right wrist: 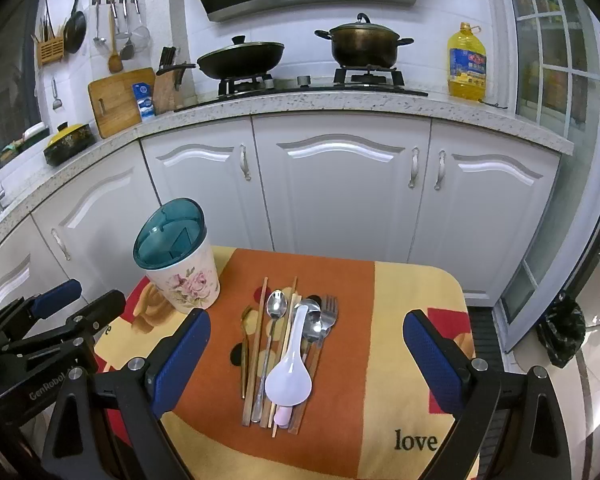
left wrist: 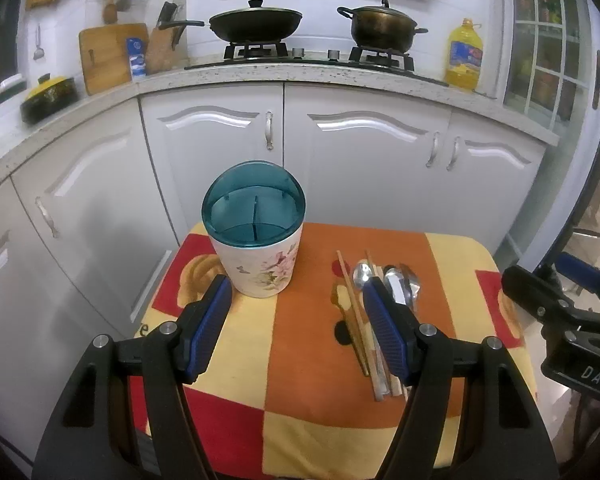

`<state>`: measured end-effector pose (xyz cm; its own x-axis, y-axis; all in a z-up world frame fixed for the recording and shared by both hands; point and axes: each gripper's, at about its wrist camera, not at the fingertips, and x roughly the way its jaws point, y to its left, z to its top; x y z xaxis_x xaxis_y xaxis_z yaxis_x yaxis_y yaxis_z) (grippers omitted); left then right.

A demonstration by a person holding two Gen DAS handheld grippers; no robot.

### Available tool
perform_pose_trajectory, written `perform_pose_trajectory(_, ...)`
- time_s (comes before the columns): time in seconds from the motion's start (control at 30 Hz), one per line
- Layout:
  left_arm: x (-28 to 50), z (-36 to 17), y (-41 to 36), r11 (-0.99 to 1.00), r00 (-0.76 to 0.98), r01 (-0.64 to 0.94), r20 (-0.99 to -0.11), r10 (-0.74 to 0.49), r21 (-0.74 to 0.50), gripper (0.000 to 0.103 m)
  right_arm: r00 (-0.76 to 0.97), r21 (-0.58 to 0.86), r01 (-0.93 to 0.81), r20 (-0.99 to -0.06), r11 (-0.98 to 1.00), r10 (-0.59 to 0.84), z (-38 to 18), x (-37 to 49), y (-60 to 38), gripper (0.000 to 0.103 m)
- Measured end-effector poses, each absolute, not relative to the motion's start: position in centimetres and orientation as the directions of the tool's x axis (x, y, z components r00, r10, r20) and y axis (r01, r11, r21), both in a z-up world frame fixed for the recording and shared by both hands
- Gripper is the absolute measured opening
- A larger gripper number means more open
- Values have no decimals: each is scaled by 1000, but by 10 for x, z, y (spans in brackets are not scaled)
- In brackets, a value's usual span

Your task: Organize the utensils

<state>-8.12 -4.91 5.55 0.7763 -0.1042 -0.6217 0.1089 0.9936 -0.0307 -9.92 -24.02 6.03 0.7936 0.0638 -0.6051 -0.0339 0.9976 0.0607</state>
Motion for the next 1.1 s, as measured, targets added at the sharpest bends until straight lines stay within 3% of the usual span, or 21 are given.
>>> perform_pose_trajectory(1.1, -84, 55, -49, 988, 758, 123, -635, -152, -91, 68, 784, 49, -16, -620, 999, 43, 59, -101, -241, 97)
